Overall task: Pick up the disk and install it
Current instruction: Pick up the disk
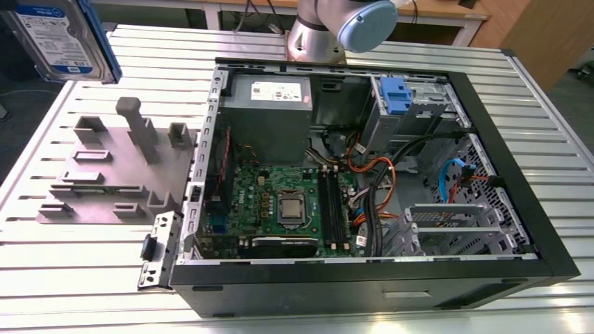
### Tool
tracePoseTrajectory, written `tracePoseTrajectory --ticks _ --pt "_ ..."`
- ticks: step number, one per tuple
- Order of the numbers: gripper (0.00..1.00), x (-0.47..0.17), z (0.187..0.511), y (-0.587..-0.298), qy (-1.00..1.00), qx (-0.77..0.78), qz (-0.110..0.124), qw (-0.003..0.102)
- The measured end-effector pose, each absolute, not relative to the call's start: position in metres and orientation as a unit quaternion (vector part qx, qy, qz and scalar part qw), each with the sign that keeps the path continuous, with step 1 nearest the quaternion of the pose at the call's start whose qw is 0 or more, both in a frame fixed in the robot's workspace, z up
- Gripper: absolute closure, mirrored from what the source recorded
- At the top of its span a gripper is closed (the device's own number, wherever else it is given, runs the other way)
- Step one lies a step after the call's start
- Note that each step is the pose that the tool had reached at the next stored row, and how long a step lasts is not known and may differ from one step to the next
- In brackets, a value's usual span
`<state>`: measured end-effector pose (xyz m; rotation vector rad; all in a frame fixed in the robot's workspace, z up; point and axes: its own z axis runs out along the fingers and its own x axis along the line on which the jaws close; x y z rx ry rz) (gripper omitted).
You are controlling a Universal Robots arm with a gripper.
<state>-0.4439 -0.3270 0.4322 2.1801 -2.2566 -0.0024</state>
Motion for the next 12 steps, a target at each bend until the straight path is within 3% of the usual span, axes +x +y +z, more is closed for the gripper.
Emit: tracePoseTrajectory --ticks 12 --pt "0.64 -0.4439 0.4381 -0.327 -0.719 0.695 -0.001 0.002"
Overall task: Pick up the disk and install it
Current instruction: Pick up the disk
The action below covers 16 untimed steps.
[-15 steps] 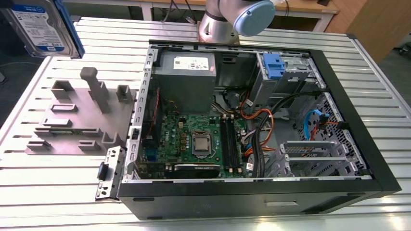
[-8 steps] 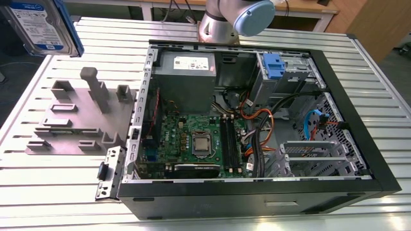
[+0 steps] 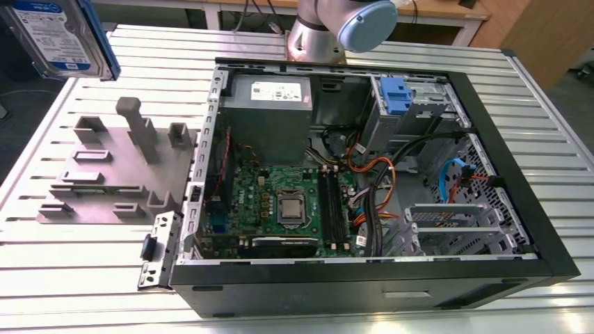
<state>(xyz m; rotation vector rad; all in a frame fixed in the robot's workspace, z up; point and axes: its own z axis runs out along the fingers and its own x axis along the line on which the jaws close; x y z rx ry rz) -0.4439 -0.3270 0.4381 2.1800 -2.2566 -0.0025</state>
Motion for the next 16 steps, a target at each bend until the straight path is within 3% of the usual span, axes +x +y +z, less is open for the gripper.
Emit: tracePoseTrajectory --ticks 16 --pt "0.64 -0.4439 0.447 -0.327 -0.719 0.695 -0.001 0.002"
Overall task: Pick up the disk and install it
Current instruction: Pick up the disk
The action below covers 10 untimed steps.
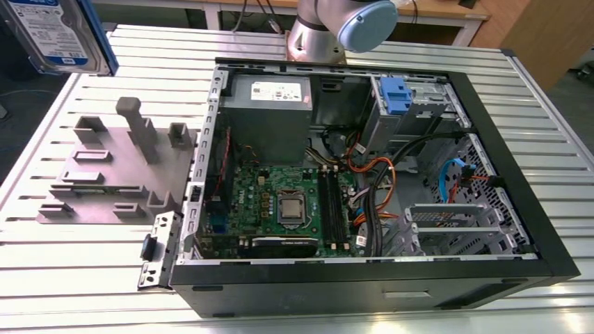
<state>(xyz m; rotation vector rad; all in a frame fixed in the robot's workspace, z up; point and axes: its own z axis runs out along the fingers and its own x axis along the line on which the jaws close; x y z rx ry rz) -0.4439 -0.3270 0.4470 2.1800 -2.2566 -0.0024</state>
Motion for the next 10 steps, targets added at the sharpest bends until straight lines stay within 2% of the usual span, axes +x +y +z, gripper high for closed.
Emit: tracePoseTrajectory --ticks 10 --pt "0.64 -0.4439 0.4515 -0.327 -0.719 0.695 -0.001 0.002"
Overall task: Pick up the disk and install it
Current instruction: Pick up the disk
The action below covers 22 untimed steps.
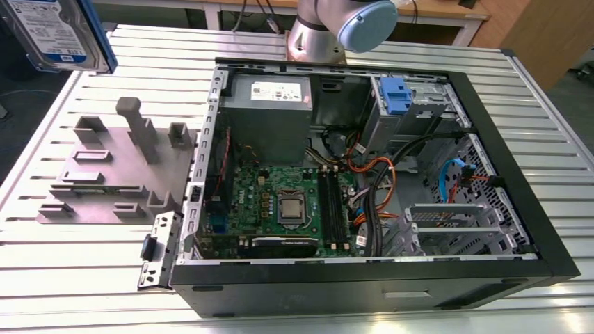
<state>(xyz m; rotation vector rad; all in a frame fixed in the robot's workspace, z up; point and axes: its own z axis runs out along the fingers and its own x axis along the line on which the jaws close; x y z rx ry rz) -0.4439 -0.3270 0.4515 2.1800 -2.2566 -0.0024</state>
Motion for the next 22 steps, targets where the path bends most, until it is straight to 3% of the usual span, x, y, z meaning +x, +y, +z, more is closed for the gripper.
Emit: tracePoseTrajectory --ticks 22 --pt "0.64 -0.444 0.463 -0.327 -0.719 0.695 -0.001 0.002"
